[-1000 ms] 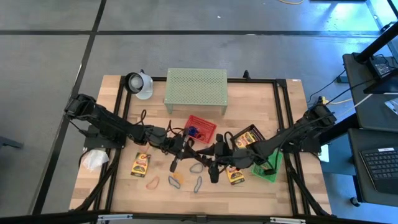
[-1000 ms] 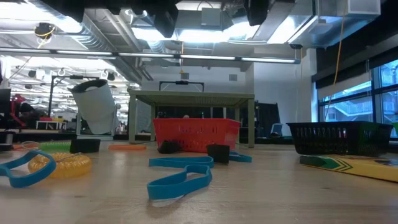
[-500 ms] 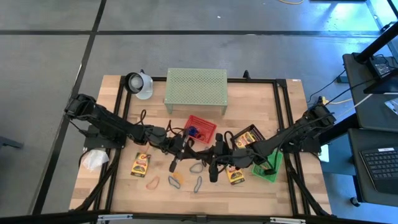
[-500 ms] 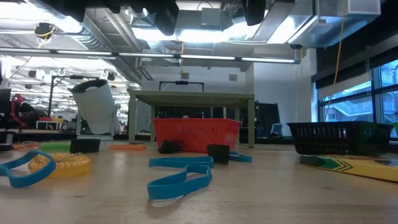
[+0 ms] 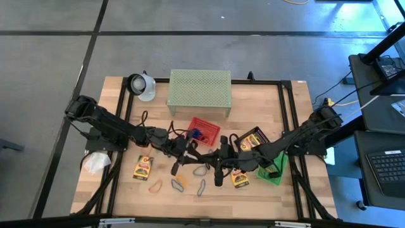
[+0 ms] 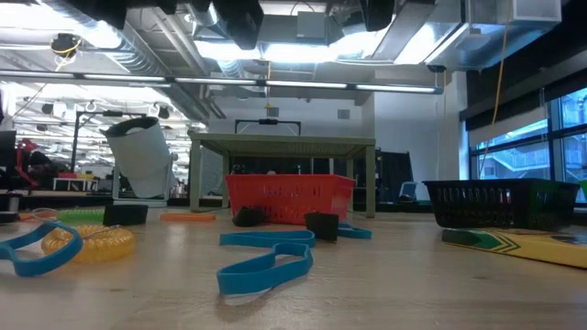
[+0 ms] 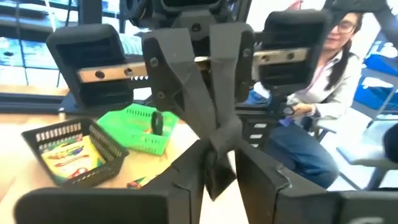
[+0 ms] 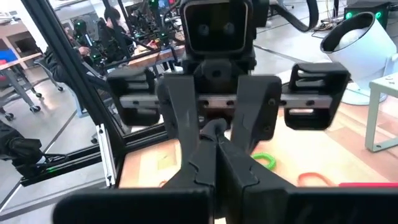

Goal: Pick & Place Office Desk Supplies
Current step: Put the black rubber band into the green bin

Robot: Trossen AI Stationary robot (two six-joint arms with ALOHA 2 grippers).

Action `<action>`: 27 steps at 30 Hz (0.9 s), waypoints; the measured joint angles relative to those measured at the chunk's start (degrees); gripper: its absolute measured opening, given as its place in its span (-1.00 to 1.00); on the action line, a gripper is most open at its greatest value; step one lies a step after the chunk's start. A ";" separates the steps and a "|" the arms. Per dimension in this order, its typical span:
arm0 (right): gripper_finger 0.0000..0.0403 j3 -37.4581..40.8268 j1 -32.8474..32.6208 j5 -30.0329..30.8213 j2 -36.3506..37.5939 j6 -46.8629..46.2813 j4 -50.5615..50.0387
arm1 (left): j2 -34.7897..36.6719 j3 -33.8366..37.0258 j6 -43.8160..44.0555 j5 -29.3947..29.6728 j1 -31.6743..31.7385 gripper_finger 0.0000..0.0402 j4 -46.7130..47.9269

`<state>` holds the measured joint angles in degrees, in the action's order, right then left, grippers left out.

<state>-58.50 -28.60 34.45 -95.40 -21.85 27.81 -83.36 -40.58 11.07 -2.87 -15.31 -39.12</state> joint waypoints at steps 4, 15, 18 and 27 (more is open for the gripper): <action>-1.00 0.00 -0.31 0.45 1.15 0.37 -0.84 | 1.79 0.00 0.85 -2.18 0.06 -0.50 0.69; -1.00 0.02 -4.33 9.58 8.52 0.08 -13.03 | 8.07 0.00 1.50 -5.62 0.04 -0.47 8.78; -1.00 0.02 -6.65 14.43 11.27 -4.66 -21.92 | 9.67 0.00 0.78 -5.24 0.12 -0.48 12.26; -1.00 0.02 -14.52 12.97 17.61 -41.48 -57.28 | 12.16 0.02 -0.31 -5.18 0.05 -0.48 18.04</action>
<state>-58.48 -43.12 47.43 -77.79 -63.32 -29.47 -71.20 -40.56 10.76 -8.05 -15.26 -21.08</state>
